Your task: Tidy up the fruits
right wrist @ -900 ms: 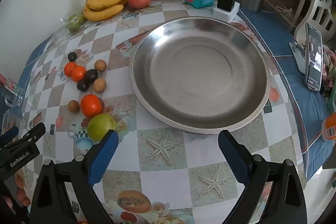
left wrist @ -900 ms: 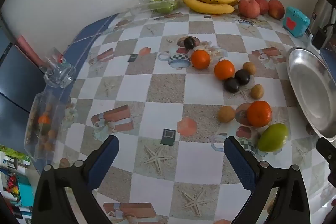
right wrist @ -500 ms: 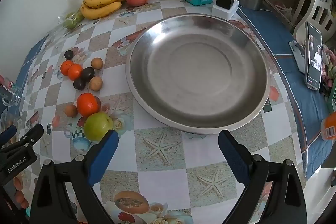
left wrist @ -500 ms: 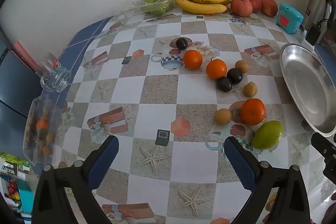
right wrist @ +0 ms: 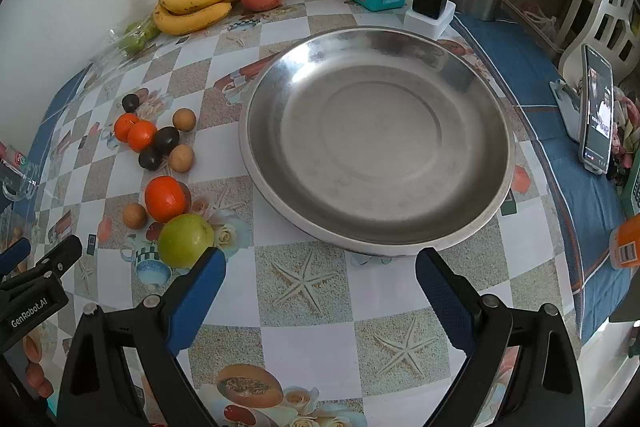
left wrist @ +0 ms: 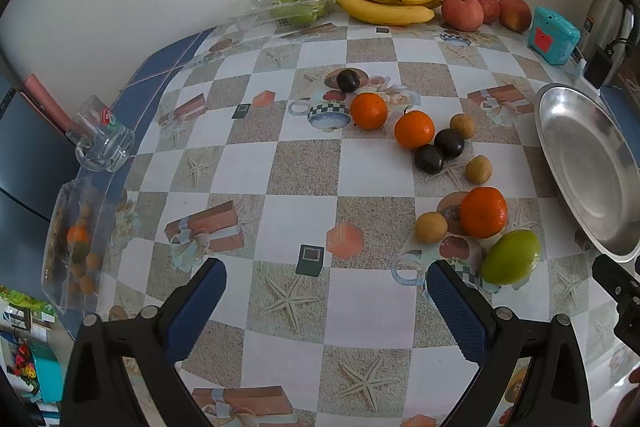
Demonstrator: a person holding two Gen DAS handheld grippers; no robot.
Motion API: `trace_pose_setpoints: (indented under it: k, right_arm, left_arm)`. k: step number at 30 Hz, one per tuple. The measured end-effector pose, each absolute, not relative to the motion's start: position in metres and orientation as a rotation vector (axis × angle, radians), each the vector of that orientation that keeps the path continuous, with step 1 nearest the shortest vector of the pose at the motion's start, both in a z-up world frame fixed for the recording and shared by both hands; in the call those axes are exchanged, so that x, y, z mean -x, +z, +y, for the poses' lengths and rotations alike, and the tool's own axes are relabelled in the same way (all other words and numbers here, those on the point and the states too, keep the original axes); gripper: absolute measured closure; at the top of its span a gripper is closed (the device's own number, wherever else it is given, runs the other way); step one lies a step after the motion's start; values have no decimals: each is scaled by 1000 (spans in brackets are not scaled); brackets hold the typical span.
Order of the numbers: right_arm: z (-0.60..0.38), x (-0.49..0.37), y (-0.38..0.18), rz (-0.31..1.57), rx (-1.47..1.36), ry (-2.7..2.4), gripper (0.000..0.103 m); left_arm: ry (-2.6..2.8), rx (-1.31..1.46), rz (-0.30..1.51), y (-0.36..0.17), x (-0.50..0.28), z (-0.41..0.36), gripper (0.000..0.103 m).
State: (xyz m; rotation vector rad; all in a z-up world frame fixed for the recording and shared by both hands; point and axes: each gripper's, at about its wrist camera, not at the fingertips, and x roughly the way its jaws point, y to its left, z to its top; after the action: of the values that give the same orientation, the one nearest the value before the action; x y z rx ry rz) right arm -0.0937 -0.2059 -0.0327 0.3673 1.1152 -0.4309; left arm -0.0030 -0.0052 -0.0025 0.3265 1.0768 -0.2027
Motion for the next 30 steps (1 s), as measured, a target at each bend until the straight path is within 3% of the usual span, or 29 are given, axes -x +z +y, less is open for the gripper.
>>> trace_pose_setpoints:
  k: [30]
  right_arm:
    - [-206, 93, -32, 1116, -366, -430, 7]
  left_arm:
    - [-191, -324, 1096, -6, 0, -3, 1]
